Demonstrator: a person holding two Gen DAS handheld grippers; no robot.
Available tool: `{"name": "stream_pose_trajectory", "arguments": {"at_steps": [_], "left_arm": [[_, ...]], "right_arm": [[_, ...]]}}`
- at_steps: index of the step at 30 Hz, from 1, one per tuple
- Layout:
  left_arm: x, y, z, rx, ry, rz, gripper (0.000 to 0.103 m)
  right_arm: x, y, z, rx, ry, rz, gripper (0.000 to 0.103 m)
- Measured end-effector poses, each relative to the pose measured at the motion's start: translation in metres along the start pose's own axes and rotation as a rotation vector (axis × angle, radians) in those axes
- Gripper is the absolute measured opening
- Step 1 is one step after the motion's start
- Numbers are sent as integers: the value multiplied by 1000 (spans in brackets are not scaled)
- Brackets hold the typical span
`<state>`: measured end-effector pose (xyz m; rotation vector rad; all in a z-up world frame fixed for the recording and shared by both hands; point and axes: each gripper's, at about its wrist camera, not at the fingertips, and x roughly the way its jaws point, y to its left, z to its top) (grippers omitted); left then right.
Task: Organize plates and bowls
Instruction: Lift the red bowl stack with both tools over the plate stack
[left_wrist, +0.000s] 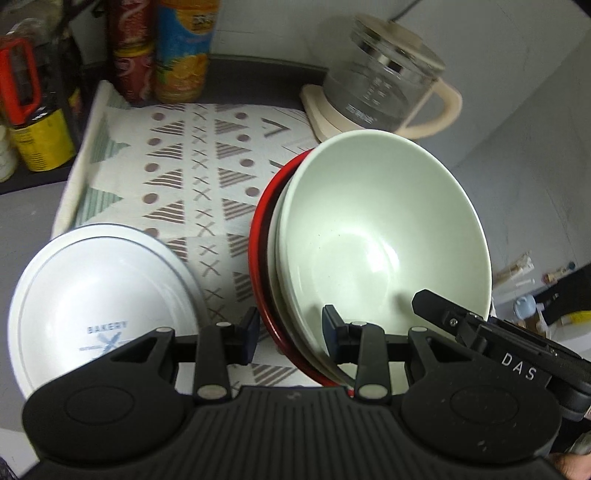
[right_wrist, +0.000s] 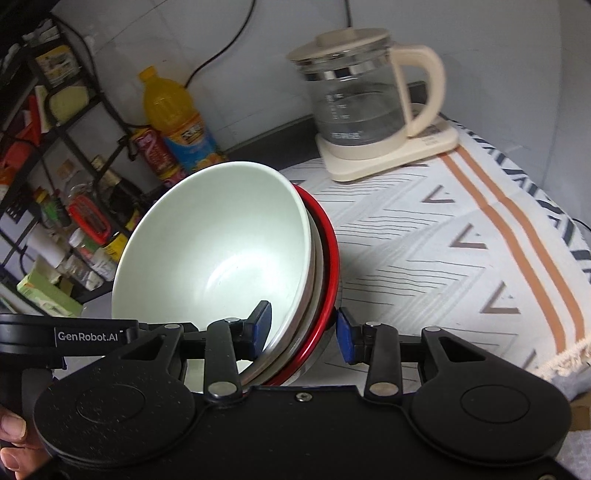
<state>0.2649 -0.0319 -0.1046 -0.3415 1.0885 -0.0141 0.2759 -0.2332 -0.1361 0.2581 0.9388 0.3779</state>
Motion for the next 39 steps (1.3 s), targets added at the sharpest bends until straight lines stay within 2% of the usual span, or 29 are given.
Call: {"name": "stream_pose_trajectory", "arguments": {"at_steps": [19, 31, 39], "left_arm": [[-38, 55, -19, -179, -89, 97, 35], [-54, 99, -37, -298, -98, 143, 35], [-57, 132, -45, -373, -82, 166, 35]], "right_arm": [[28, 53, 3, -137, 81, 135, 37], [52, 95, -5, -222, 155, 192, 37], [74, 116, -13, -257, 214, 201, 37]]}}
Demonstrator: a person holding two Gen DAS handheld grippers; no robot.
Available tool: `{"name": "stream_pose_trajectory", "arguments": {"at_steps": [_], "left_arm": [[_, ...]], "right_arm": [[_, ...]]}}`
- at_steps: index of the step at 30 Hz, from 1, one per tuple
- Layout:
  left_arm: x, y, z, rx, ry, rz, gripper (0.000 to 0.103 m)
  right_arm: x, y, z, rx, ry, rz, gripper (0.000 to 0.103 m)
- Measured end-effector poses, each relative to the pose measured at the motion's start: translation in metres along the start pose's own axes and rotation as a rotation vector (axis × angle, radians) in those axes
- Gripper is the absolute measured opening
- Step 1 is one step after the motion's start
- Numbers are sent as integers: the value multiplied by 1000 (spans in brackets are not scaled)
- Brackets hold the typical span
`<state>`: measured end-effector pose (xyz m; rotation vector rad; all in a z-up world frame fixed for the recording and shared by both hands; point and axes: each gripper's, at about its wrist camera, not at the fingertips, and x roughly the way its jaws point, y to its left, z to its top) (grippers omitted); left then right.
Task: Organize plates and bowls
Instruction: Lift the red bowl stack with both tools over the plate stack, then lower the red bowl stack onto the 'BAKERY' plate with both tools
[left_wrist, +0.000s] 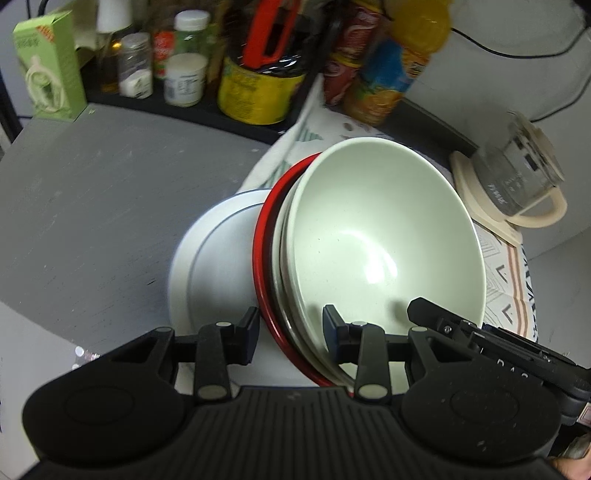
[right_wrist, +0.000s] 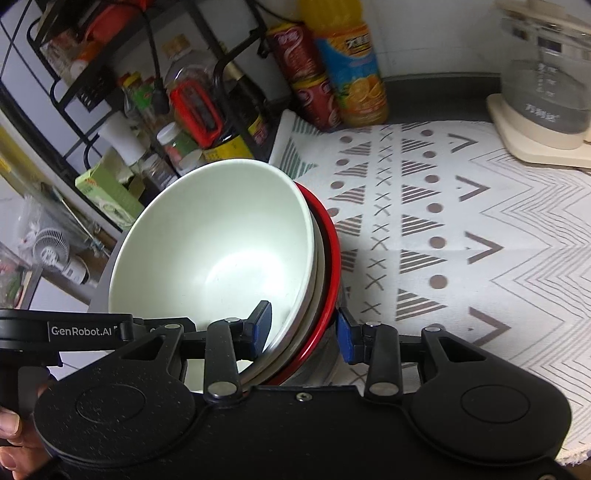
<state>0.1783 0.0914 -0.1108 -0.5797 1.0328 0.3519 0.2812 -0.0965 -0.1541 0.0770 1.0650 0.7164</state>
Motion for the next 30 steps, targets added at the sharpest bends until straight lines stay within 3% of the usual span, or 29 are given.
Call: {"name": "stream_pose_trajectory", "arguments": {"at_steps": [22, 30], "left_arm": [[15, 22, 13, 9, 66, -16, 35], [13, 21, 18, 81, 74, -31, 39]], "right_arm": [[18, 10, 1, 41, 31, -45, 38], [14, 20, -1, 46, -11, -86, 45]]}}
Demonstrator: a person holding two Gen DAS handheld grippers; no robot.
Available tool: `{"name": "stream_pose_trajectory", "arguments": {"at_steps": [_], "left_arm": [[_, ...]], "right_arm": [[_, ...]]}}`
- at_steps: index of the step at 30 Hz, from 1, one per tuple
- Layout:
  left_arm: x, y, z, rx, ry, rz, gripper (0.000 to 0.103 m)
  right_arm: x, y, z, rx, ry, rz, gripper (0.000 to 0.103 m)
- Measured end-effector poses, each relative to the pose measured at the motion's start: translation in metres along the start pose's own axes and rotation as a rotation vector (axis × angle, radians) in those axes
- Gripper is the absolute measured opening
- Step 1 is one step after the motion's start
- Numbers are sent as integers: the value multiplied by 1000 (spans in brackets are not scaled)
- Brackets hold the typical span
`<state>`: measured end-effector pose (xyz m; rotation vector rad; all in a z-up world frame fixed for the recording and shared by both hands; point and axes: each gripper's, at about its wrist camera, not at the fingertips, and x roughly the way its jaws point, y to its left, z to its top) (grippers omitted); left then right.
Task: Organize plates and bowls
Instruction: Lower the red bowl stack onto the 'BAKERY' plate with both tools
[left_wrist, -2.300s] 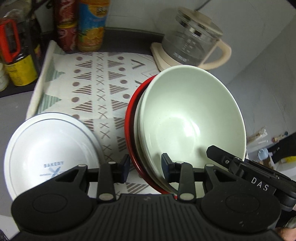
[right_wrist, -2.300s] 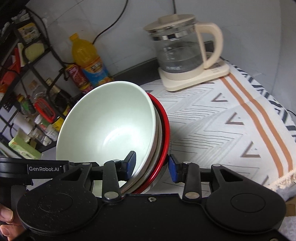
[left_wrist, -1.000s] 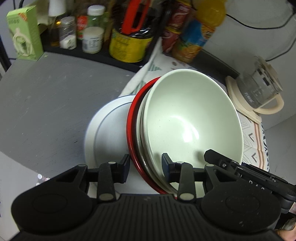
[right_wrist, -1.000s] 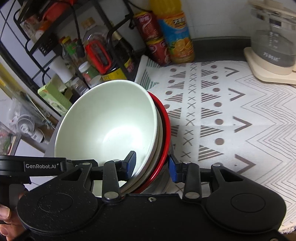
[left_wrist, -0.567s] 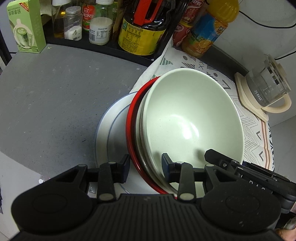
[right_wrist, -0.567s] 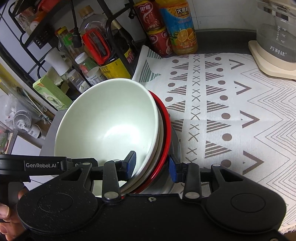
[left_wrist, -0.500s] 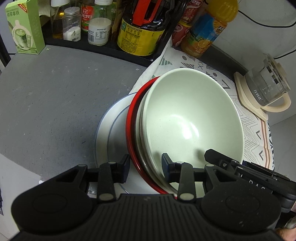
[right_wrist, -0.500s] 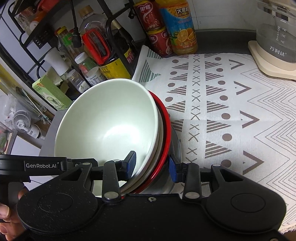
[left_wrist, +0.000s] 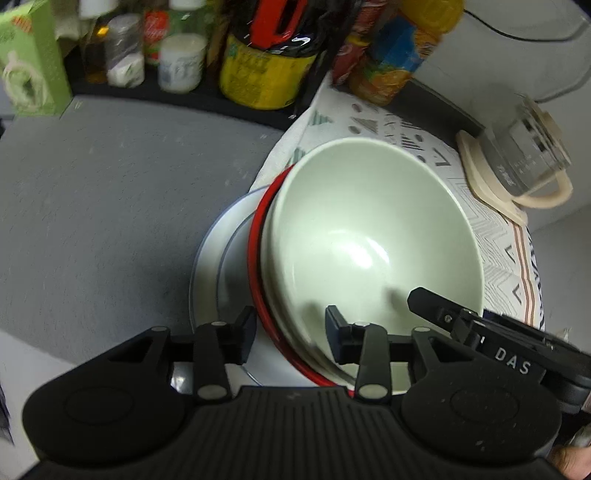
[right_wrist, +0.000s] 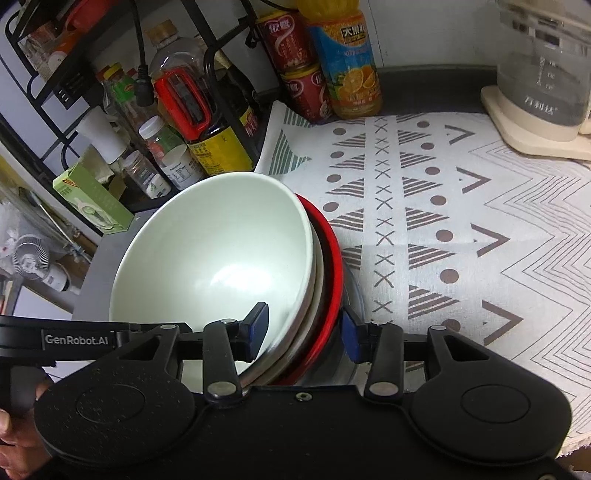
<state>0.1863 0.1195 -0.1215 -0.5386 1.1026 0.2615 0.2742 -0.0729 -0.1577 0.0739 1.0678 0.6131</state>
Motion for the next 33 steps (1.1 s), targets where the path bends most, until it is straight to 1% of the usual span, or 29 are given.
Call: {"name": "stream_pose_trajectory", "arguments": {"at_steps": [1, 4, 6, 7, 8, 10, 12, 13, 14, 15, 17, 19, 22, 26, 33], "left_arm": [[-2, -1, 1, 21, -3, 1, 39], [-6, -2, 4, 73, -16, -1, 47], [-8, -3, 7, 110, -25, 2, 56], [-8, -2, 10, 122, -27, -1, 59], [-8, -1, 12, 131, -25, -5, 61], [-7, 1, 15, 149, -20, -8, 63], [-8, 3, 19, 167, -27, -16, 66], [-9, 5, 21, 172, -34, -20, 68], [-11, 6, 23, 176, -43, -23, 73], [-12, 6, 24, 180, -53, -24, 77], [-15, 4, 28, 187, -71, -20, 81], [-20, 3, 29, 188, -89, -25, 82], [-28, 2, 28, 178, -122, -56, 83], [-37, -5, 25, 202, -152, -59, 84], [-59, -19, 6, 225, -205, -71, 90]], "right_arm": [[-1, 1, 0, 8, -8, -2, 46], [-6, 3, -1, 30, -37, -22, 54], [-9, 4, -1, 47, -55, -36, 58], [-10, 5, -1, 54, -63, -42, 60], [-12, 6, -1, 60, -72, -48, 63], [-18, 8, -2, 70, -100, -64, 70], [-24, 8, -2, 84, -132, -85, 81], [-28, 8, -3, 86, -149, -94, 82], [-31, 8, -3, 86, -164, -102, 85], [-35, 8, -4, 85, -179, -110, 90], [-42, 6, -5, 91, -209, -137, 96], [-50, 2, -7, 101, -238, -154, 98], [-65, -3, -13, 103, -274, -189, 102], [-93, -13, -29, 111, -334, -222, 103], [-148, -38, -62, 141, -423, -307, 103]]}}
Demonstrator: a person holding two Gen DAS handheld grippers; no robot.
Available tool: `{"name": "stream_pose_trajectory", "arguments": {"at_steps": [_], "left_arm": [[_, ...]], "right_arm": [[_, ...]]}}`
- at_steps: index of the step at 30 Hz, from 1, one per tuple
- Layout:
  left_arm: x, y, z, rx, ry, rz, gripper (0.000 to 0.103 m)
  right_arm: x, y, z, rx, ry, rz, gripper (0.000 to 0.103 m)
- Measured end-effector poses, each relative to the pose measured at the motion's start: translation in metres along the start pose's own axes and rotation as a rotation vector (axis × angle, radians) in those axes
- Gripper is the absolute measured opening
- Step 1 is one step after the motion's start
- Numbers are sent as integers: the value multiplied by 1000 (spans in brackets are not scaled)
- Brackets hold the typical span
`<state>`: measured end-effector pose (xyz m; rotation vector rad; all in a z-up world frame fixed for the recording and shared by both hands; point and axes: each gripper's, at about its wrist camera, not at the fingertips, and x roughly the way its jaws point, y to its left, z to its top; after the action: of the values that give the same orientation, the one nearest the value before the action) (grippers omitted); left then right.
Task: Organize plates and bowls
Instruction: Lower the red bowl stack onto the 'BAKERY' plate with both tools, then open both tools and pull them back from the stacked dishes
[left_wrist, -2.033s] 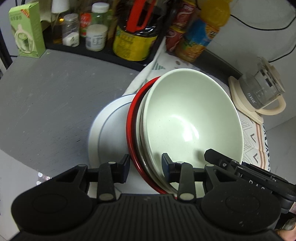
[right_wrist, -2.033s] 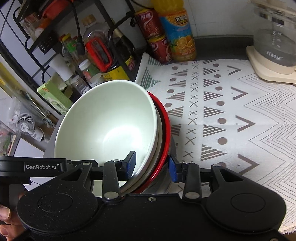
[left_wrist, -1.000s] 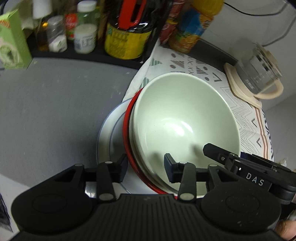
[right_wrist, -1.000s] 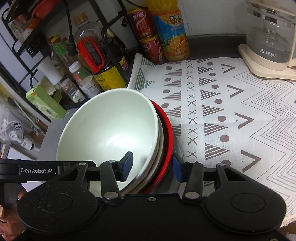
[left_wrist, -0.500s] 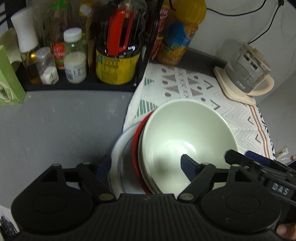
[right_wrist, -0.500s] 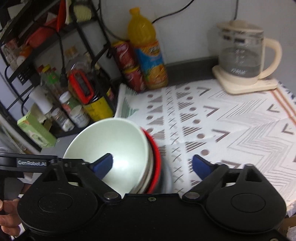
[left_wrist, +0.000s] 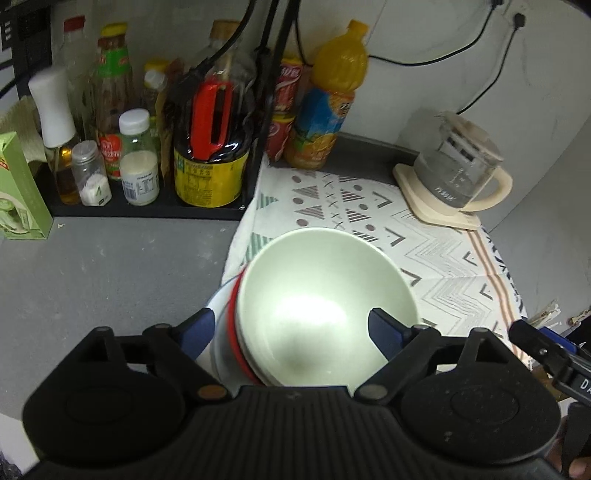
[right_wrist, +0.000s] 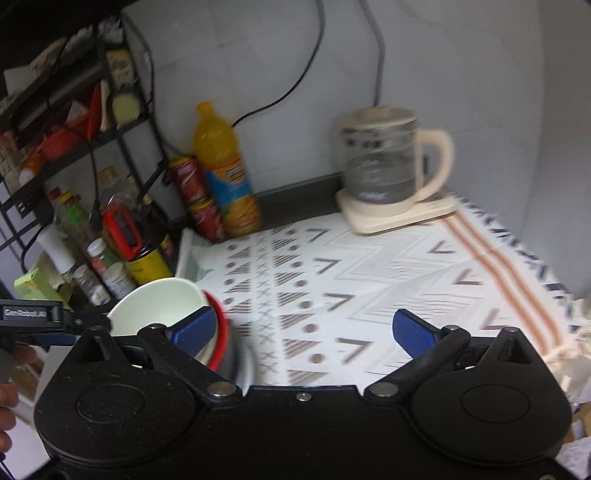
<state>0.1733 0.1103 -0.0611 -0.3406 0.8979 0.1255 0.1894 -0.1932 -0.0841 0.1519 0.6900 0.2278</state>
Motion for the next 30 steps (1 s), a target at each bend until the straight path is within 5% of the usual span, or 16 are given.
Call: {"name": "stream_pose_trajectory", "arguments": {"at_steps": [9, 30], "left_arm": [[-41, -22, -17, 28, -57, -5, 103], [-107, -53, -93, 102, -107, -45, 103]], "right_arm": [[-53, -32, -12, 57, -64, -25, 103], [-131, -33, -62, 27, -110, -22, 103]]}}
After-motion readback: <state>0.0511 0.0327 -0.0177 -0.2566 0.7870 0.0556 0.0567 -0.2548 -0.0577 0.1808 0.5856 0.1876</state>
